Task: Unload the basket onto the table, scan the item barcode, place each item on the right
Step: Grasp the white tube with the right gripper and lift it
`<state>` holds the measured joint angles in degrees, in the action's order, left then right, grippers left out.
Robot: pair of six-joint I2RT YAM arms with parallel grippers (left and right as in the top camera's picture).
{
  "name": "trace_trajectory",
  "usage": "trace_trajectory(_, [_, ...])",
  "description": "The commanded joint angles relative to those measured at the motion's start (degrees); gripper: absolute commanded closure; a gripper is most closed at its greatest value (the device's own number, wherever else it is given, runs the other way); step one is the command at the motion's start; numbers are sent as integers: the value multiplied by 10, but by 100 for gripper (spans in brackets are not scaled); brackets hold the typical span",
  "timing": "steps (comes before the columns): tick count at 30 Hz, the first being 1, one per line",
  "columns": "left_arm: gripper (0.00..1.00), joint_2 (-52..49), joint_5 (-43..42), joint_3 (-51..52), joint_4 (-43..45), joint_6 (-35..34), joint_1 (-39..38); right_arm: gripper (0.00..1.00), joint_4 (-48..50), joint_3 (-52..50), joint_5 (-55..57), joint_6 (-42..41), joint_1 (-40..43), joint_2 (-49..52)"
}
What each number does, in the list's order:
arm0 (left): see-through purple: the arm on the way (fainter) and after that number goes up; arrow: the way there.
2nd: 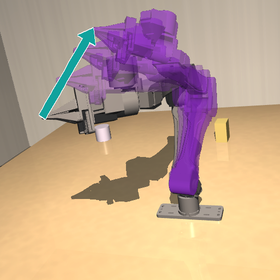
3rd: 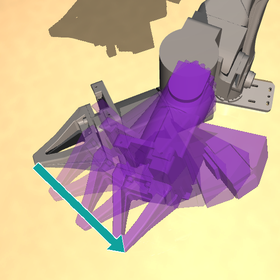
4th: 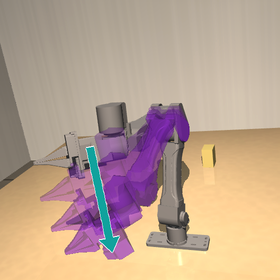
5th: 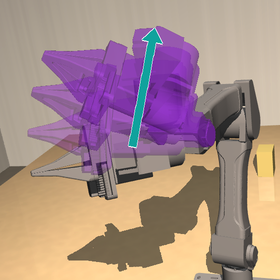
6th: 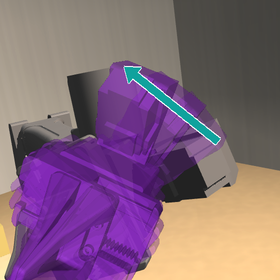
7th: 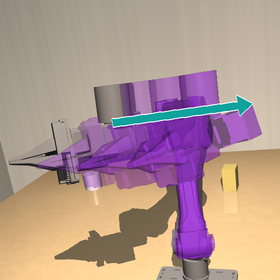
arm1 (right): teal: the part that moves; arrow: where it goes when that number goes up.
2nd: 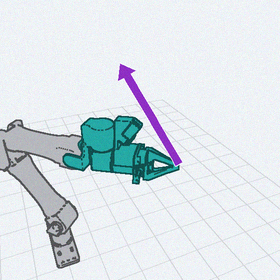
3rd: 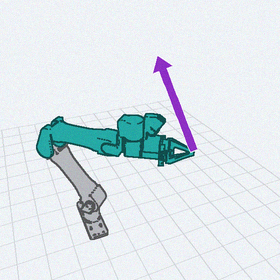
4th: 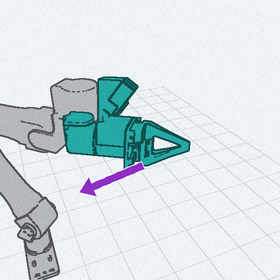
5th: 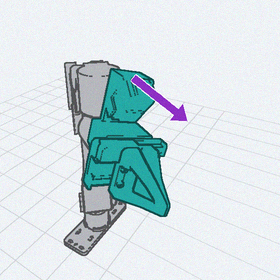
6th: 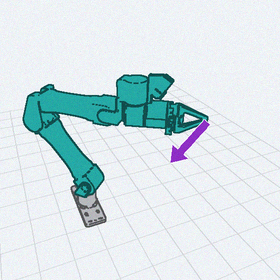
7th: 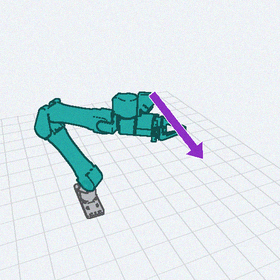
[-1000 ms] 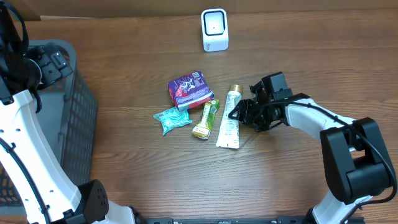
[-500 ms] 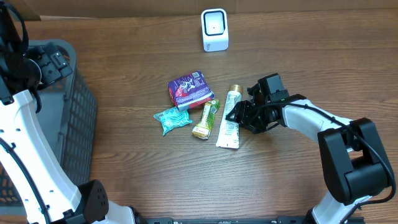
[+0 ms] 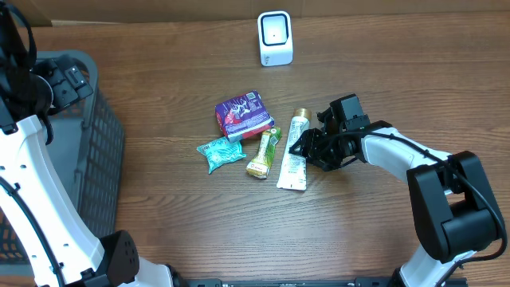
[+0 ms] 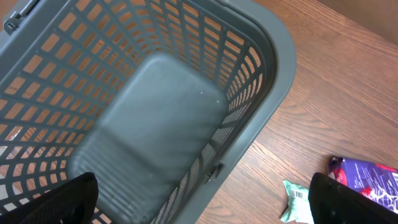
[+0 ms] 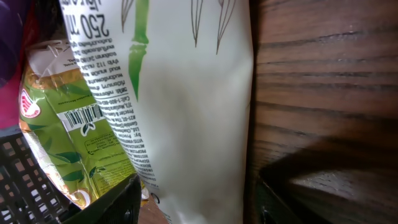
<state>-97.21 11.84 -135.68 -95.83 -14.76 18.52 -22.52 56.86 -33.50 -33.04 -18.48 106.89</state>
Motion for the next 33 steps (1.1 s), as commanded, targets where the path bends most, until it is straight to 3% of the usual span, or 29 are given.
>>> trace_trajectory(1, [0,-4,8,3,1,6,2,41,0,-10,20,-4,-5,6])
trace_trajectory(33, [0,-4,8,3,1,6,2,35,6,-10,35,-32,-25,6])
